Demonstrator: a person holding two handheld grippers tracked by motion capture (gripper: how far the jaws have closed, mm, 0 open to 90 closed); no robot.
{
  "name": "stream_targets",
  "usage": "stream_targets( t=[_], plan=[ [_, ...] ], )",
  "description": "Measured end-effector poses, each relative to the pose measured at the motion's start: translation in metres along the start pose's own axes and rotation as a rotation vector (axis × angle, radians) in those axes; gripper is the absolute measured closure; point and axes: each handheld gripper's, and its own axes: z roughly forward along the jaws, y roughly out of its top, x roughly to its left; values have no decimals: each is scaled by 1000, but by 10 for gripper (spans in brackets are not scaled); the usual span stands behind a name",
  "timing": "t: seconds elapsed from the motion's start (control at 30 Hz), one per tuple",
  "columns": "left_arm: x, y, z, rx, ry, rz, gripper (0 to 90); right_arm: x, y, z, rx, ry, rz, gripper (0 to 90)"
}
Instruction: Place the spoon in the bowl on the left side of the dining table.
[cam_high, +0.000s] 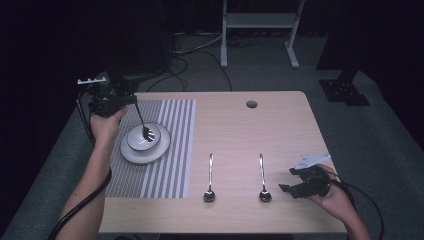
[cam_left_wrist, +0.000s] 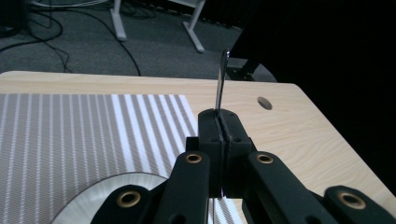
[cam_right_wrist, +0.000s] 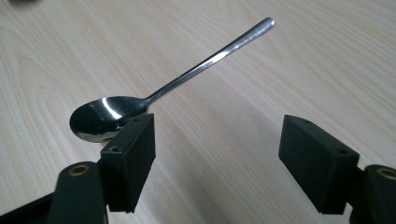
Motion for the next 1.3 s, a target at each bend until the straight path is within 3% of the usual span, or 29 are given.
stream_targets(
  t=[0.33,0.63,1.3],
  plan=[
    [13,-2,-5,-21,42,-28,893,0,0,-1,-2,-1,2,261],
    [30,-13,-4,-36,78,-67,893,0,-1,-2,-4,-1,2,261],
    [57,-39,7,-12,123,-130,892,0,-1,2,1,2,5,261]
  ],
)
